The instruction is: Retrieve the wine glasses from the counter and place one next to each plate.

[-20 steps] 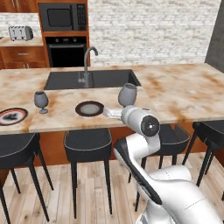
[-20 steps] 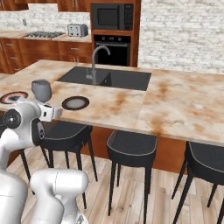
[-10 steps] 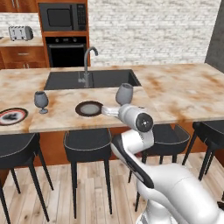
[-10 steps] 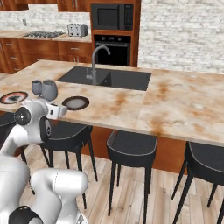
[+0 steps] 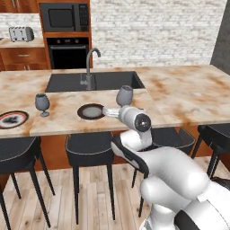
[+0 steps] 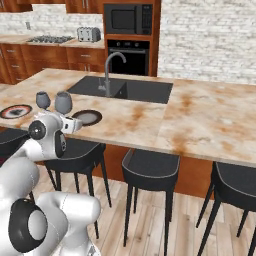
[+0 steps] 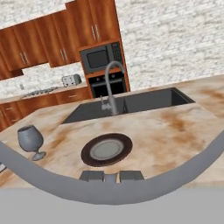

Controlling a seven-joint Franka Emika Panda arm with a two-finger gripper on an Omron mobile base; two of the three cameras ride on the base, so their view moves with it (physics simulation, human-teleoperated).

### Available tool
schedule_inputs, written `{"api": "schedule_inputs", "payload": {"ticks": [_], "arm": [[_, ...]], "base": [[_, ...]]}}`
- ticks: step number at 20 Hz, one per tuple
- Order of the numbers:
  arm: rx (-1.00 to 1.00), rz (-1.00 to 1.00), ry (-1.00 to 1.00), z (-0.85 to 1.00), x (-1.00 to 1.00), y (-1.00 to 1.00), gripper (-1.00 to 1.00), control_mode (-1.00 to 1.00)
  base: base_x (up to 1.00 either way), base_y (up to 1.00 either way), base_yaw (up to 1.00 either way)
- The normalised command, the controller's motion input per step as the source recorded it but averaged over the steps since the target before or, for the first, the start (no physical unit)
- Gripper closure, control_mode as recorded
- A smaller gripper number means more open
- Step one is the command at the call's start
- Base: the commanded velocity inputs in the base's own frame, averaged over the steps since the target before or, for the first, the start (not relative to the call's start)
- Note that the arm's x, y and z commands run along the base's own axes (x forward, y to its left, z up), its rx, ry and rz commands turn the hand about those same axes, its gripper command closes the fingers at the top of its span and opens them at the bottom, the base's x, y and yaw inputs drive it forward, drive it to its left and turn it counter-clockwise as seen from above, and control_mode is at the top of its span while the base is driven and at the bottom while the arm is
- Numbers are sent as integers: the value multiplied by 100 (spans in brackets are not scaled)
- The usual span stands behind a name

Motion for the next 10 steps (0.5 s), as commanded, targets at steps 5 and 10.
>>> {"api": "schedule_inputs", "payload": {"ticks": [5, 10], "arm": [[0, 0, 0, -18, 32, 0, 100, -100], [0, 0, 2, -33, 24, -4, 100, -100]], "base": [[0, 0, 0], [0, 0, 0]]}}
